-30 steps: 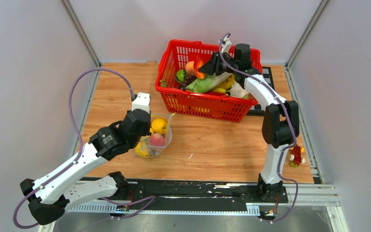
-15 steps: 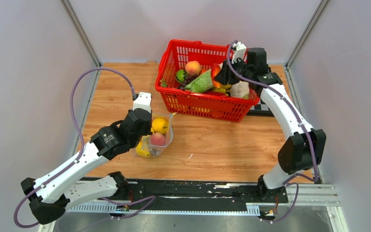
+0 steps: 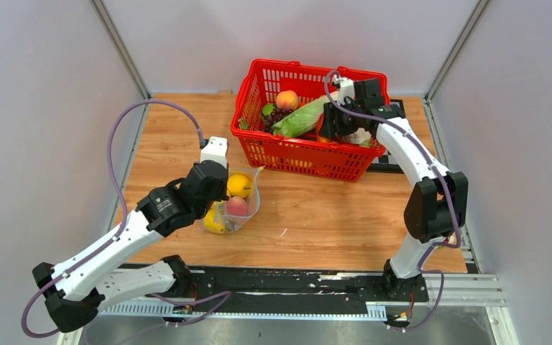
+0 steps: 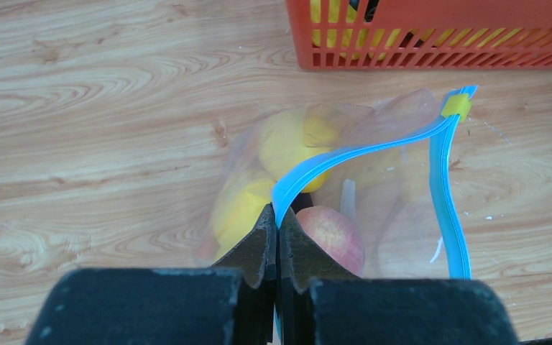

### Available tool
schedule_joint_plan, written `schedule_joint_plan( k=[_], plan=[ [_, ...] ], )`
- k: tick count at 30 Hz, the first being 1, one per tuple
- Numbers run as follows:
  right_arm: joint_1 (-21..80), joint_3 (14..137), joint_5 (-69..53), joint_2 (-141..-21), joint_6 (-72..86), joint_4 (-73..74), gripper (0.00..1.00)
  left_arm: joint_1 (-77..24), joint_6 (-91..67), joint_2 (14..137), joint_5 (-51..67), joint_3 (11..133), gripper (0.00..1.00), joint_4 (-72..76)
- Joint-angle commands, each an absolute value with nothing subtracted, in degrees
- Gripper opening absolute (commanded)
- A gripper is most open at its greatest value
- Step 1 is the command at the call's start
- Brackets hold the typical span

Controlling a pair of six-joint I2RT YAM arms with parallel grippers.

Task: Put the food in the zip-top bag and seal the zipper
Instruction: Place the fake fruit in the bin, then pick up the fake fruit from the bin.

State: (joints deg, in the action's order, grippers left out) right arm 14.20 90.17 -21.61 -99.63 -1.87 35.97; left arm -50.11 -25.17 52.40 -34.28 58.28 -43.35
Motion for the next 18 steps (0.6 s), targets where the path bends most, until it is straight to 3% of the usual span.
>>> schedule_joint_plan(
  k=[1,12,14,18],
  plan=[
    [14.07,90.7,-20.55,-100.2,-1.83,36.31,0.53,-49.83,-24.66,52.27,-34.33,58.66,0.0,-40.63],
    [14.15,88.14,-21.87,-97.8,1.57,30.84,0.61,-49.79,-24.83,52.29,-33.43,58.78,0.0,-40.63],
    [14.15,87.75,-21.31,-98.06,3.96,29.3,0.55,-49.83,-24.95,52.15,-33.18,58.79,0.0,-40.54],
    [14.24,85.21,-23.32,-97.34,8.58,24.57,0.32,-49.81,-24.88,52.15,-32.64,59.14,0.0,-40.54]
  ],
)
